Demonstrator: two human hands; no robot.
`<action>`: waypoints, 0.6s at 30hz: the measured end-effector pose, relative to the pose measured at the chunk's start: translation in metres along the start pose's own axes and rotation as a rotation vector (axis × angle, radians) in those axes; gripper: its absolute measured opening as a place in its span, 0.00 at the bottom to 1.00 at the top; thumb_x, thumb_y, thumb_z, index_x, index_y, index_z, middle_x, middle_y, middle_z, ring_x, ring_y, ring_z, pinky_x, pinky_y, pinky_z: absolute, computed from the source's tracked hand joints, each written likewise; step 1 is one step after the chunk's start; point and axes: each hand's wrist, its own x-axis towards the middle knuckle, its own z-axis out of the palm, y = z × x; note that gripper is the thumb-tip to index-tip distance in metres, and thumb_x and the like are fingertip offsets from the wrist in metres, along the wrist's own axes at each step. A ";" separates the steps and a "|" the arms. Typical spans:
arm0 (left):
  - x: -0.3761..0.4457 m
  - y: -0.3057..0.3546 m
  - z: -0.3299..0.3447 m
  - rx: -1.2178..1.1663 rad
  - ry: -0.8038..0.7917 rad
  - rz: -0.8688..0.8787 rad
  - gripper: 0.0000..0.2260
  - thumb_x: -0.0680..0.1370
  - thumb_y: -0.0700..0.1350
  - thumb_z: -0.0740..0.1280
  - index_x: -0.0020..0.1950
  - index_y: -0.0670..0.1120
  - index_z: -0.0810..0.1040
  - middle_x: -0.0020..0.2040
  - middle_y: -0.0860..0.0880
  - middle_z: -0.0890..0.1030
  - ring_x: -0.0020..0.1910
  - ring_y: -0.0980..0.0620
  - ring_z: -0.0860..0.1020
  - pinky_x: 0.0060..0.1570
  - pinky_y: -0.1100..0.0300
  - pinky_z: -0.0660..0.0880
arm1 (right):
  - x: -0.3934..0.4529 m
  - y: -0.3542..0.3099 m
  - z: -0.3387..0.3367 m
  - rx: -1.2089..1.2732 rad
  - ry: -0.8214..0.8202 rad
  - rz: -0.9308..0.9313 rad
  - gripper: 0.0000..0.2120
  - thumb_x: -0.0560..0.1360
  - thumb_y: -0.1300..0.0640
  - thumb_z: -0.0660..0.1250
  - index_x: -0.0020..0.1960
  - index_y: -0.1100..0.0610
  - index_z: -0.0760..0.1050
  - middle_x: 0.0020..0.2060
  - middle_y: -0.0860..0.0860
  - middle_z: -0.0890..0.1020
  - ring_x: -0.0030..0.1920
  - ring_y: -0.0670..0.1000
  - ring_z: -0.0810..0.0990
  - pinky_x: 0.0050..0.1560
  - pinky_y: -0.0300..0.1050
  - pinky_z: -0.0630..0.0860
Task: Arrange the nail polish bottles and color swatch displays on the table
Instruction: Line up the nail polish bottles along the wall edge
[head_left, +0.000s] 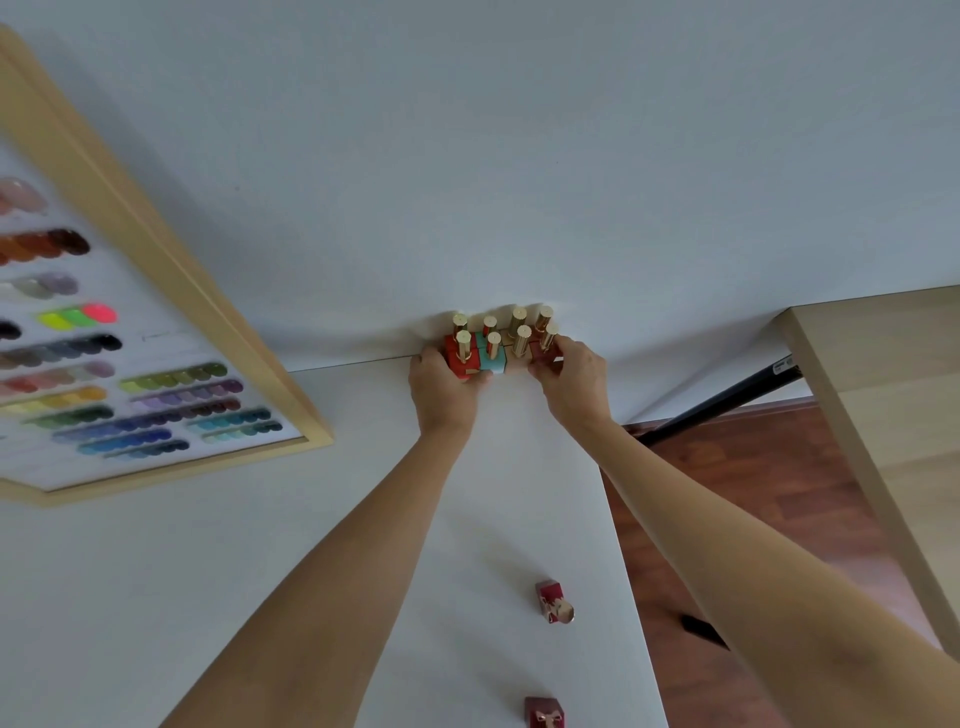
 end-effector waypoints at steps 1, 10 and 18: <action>0.000 0.000 -0.001 0.011 -0.014 0.011 0.22 0.65 0.43 0.79 0.55 0.39 0.76 0.54 0.41 0.80 0.54 0.45 0.76 0.49 0.61 0.70 | -0.001 0.000 -0.002 0.015 -0.017 -0.002 0.04 0.73 0.61 0.68 0.48 0.61 0.77 0.43 0.56 0.82 0.42 0.54 0.78 0.43 0.41 0.69; -0.047 -0.019 -0.030 0.112 -0.198 0.090 0.27 0.72 0.48 0.74 0.66 0.40 0.69 0.59 0.43 0.73 0.49 0.49 0.78 0.44 0.65 0.75 | -0.054 0.016 -0.035 0.056 -0.154 0.067 0.24 0.75 0.62 0.67 0.70 0.56 0.67 0.62 0.54 0.76 0.48 0.48 0.78 0.47 0.41 0.74; -0.181 -0.069 -0.078 0.205 -0.705 0.203 0.12 0.72 0.38 0.72 0.55 0.42 0.78 0.52 0.46 0.80 0.42 0.54 0.77 0.43 0.70 0.74 | -0.156 0.047 -0.075 -0.055 -0.406 -0.052 0.13 0.74 0.62 0.67 0.56 0.49 0.79 0.50 0.47 0.82 0.37 0.36 0.78 0.38 0.25 0.69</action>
